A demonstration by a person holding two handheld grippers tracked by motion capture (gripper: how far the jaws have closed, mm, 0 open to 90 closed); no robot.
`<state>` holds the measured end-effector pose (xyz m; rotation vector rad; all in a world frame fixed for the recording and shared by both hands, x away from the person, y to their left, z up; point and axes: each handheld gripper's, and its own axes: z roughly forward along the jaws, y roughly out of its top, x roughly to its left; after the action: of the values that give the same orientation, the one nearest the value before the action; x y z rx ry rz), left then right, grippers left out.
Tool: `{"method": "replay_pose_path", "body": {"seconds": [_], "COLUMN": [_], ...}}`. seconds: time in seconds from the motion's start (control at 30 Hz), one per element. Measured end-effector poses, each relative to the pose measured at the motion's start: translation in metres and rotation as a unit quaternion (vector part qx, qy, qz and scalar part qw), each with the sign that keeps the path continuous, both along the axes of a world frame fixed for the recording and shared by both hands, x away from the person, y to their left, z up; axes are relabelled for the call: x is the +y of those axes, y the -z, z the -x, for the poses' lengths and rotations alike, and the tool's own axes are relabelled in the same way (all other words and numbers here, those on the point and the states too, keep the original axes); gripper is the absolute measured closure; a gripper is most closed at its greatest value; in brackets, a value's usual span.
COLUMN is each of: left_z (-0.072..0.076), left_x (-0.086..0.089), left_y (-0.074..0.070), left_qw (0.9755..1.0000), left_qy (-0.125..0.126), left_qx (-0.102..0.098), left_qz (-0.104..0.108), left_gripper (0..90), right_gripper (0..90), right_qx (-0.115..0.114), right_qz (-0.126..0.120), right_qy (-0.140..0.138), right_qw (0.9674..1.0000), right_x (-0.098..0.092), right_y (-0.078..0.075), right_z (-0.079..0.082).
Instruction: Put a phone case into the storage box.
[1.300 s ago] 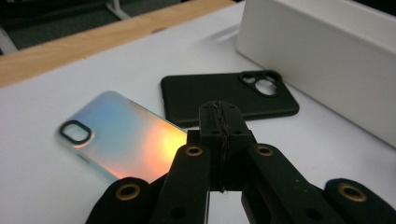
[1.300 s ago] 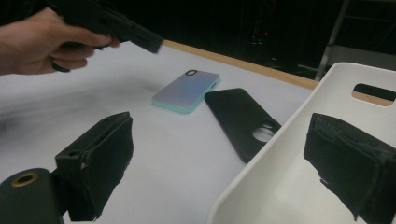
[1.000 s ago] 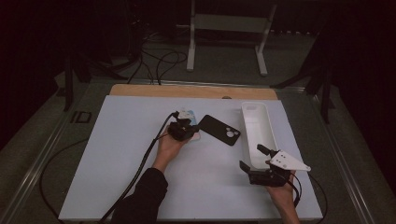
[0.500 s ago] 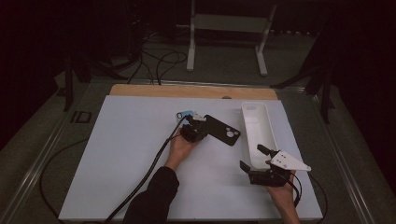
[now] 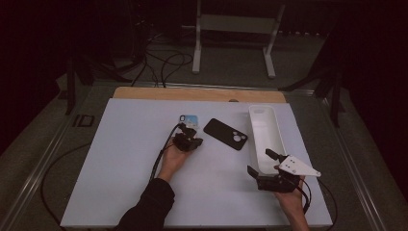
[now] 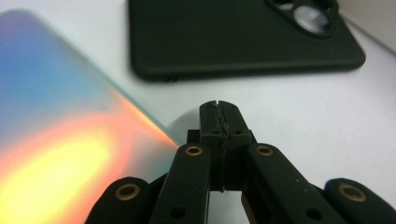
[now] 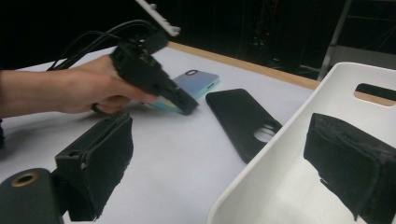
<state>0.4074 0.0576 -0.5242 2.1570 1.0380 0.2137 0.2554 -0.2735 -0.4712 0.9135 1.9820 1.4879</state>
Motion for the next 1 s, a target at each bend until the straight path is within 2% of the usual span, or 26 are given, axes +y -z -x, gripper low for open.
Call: {"method": "replay_pose_path", "body": {"seconds": [0.03,0.07,0.1,0.13,0.17,0.2,0.27,0.37,0.53,0.6,0.63,0.7,0.77,0.87,1.0], "left_z": [0.004,0.004,0.008,0.008,0.012,0.012,0.014,0.014,0.016,0.019,0.027,0.038,0.052,0.077,0.107], "left_x": [0.012,0.012,0.024,0.024,0.036,0.036,0.049,0.052,0.050,0.049,0.050,0.056,0.066,0.088,0.123], "left_y": [-0.001,-0.001,-0.001,-0.001,0.000,0.000,0.000,0.001,0.000,-0.003,-0.014,-0.029,-0.047,-0.070,-0.087], "left_qw": [1.0000,1.0000,0.9999,0.9999,0.9996,0.9996,0.9992,0.9990,0.9989,0.9991,0.9985,0.9961,0.9923,0.9857,0.9796], "left_qy": [-0.006,-0.006,-0.015,-0.015,-0.025,-0.025,-0.040,-0.043,-0.044,-0.038,-0.034,-0.032,-0.034,-0.045,-0.059], "left_qx": [-0.001,-0.001,-0.002,-0.002,-0.004,-0.004,-0.004,-0.004,-0.010,-0.017,-0.040,-0.070,-0.105,-0.150,-0.182], "left_qz": [-0.005,-0.005,-0.008,-0.008,-0.007,-0.007,-0.006,-0.002,-0.009,-0.002,0.015,0.042,0.056,0.062,0.061], "left_gripper": [89.8,89.8,89.8,89.8,89.8,89.8,89.8,89.7,89.7,89.6,89.6,86.4,80.4,68.1,54.7], "right_gripper": [8.2,8.2,8.2,8.2,8.2,8.2,8.2,8.2,8.2,8.2,8.2,8.2,8.2,8.2,8.2], "right_qx": [0.000,0.000,-0.001,-0.001,-0.001,-0.001,-0.001,-0.001,-0.001,-0.002,-0.003,-0.003,-0.003,-0.003,-0.006], "right_qz": [0.005,0.005,0.005,0.006,0.006,0.006,0.007,0.009,0.010,0.009,0.008,0.009,0.006,0.002,0.005], "right_qy": [0.001,0.001,0.001,0.002,0.002,0.002,0.002,0.002,0.001,0.000,0.000,-0.001,0.000,-0.002,-0.005], "right_qw": [1.0000,1.0000,1.0000,1.0000,1.0000,1.0000,1.0000,1.0000,1.0000,1.0000,1.0000,1.0000,1.0000,1.0000,1.0000], "right_x": [0.001,0.001,0.002,0.002,0.002,0.002,0.002,0.003,0.003,0.003,0.003,0.001,0.000,-0.001,0.001], "right_y": [0.000,0.000,0.000,0.000,0.000,0.000,0.000,0.000,0.000,0.000,0.000,-0.001,-0.002,-0.004,-0.007], "right_z": [0.000,0.000,-0.001,-0.001,-0.001,-0.001,-0.001,-0.001,-0.001,-0.001,-0.001,-0.002,-0.003,-0.003,-0.005]}}
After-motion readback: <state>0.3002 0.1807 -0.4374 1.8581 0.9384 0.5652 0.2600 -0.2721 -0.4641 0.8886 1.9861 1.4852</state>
